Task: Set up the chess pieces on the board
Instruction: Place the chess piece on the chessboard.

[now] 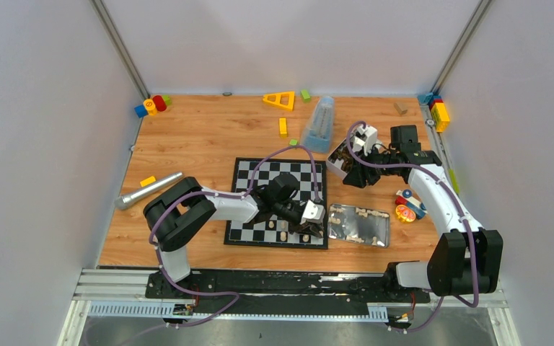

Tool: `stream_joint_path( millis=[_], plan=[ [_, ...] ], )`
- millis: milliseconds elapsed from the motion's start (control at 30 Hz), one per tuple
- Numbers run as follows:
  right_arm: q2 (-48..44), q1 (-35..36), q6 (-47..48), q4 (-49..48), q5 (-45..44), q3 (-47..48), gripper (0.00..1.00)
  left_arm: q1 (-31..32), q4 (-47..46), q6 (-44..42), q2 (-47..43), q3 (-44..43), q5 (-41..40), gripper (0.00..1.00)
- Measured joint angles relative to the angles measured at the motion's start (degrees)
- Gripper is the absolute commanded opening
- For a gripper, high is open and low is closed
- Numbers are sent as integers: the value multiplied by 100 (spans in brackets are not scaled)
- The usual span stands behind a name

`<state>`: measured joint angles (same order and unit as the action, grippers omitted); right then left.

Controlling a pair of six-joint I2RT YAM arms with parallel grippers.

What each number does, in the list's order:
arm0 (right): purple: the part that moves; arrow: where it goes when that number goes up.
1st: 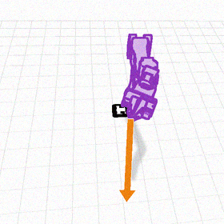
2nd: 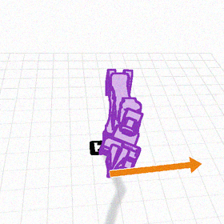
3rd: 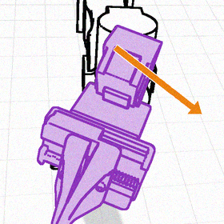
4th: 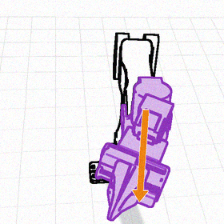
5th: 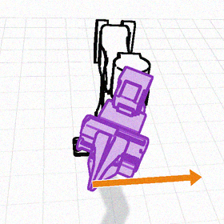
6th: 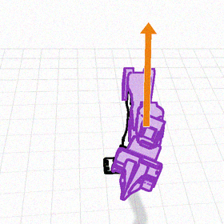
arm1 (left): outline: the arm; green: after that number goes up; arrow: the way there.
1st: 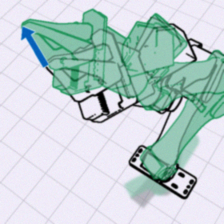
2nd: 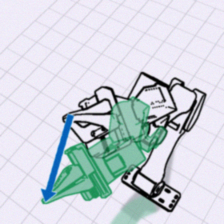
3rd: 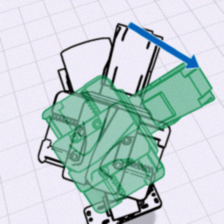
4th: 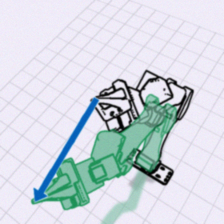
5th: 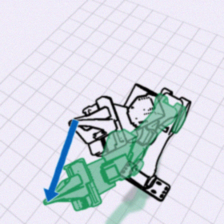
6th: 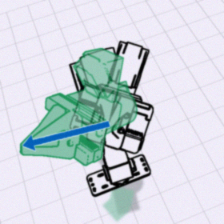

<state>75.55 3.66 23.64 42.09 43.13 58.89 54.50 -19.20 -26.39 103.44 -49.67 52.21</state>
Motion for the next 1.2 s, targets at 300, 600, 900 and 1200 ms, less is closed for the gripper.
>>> stream_joint_path(
  millis=[300,600,900,1200],
  plan=[
    [0,0,2,2,0,-2,36,26,127,-140,0,-44,15,20],
    [0,0,2,2,2,-2,36,33,212,-273,9,-81,20,21],
    [0,0,2,2,4,-2,36,50,365,-385,9,-140,17,25],
    [0,0,2,4,28,-2,36,50,509,-420,9,-197,15,32]
  ],
)
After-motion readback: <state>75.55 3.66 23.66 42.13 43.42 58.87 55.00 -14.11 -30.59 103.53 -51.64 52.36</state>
